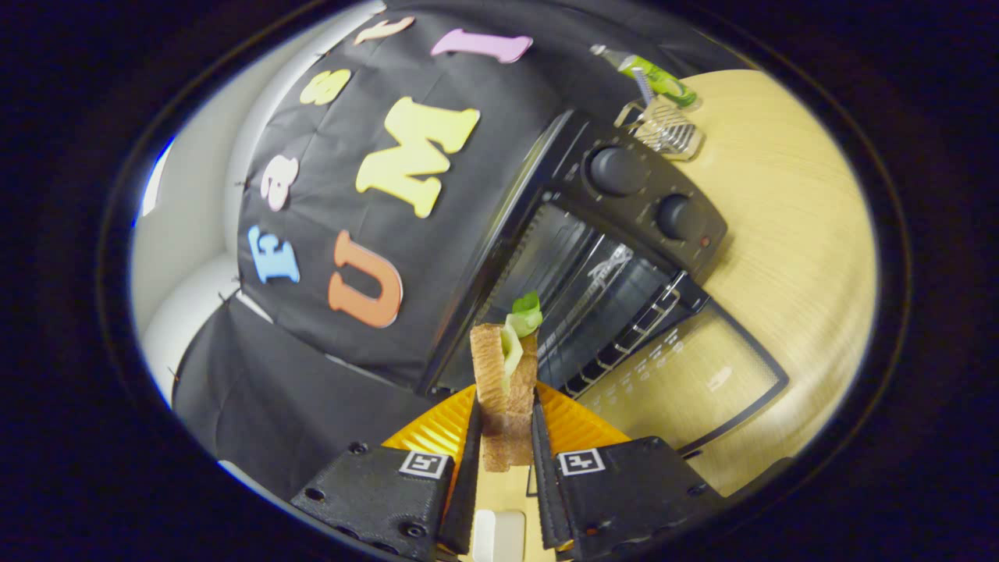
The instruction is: Open the toaster oven, put the food inside, and close the toaster oven door.
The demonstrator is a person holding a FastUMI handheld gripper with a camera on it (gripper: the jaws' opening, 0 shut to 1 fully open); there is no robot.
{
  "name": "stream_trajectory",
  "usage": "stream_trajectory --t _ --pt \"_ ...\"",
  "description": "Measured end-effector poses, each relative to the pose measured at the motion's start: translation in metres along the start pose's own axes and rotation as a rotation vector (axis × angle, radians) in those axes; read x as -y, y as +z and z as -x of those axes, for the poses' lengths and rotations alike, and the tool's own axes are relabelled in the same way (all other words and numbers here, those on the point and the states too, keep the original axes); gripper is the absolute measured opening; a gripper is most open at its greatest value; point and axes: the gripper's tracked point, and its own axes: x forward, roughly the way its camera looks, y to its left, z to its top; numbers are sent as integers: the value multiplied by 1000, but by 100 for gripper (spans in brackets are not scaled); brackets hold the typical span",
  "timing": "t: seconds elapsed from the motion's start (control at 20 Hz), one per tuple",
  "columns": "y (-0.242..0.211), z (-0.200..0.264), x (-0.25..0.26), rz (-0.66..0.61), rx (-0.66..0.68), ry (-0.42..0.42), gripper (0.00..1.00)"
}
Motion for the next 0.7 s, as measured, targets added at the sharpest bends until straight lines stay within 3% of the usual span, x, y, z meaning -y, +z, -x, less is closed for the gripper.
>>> stream_trajectory --t 0.25,0.45,0.7 --pt "11 11 3 -114 186 -71 38" --pt "13 7 5 -150 161 -81 38" --pt "17 9 7 -41 157 -142 38"
